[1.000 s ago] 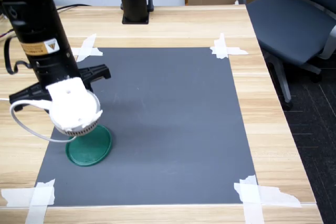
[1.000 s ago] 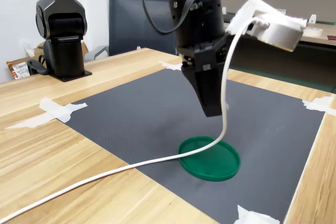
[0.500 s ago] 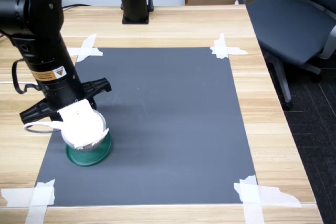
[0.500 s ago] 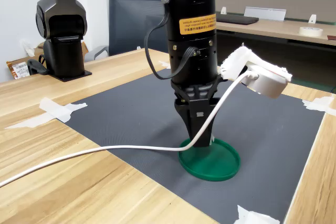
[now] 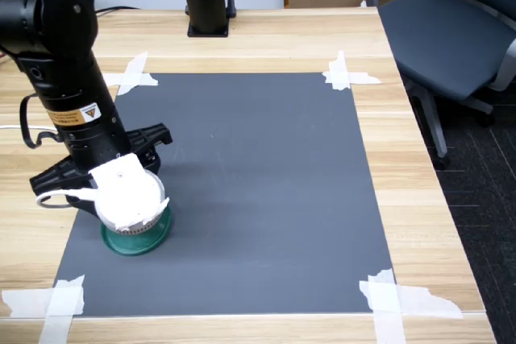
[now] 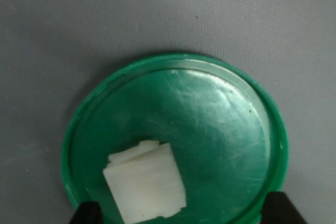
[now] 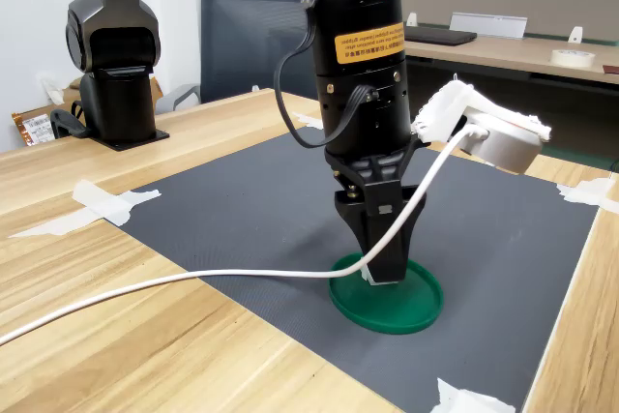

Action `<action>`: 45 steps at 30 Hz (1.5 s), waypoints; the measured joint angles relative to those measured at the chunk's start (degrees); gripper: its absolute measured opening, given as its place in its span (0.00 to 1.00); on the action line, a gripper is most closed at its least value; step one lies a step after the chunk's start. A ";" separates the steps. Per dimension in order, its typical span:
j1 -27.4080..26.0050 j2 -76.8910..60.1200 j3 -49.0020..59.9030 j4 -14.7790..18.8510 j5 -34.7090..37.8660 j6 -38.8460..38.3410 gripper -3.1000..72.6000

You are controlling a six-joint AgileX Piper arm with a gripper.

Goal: Grasp a white terminal and put it in the green lid.

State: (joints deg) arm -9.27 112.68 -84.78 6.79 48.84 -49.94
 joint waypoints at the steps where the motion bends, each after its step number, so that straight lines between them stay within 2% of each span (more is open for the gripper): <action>1: 0.00 0.00 0.00 0.00 0.05 0.19 0.82; 6: 0.00 0.00 0.00 0.00 0.54 1.98 0.81; 10: 0.00 -0.33 0.00 0.44 0.34 4.73 0.71; 12: 0.00 -1.24 0.00 1.16 -0.64 5.68 0.60; 15: 0.00 -3.71 0.00 3.32 -3.45 6.19 0.38; 18: 0.00 -7.48 0.00 6.02 -5.84 6.19 0.12; 20: 0.00 -9.38 0.00 7.37 -6.63 6.19 0.05; 29: 0.00 -17.93 0.48 10.83 -6.80 5.74 0.01; 33: 0.00 -25.27 2.73 16.35 -9.12 5.74 0.01; 40: 0.00 -41.48 18.93 27.01 -23.80 5.74 0.01; 45: 0.00 -52.23 31.10 30.29 -25.77 5.49 0.01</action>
State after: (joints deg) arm -9.27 60.45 -53.67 37.08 23.08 -44.45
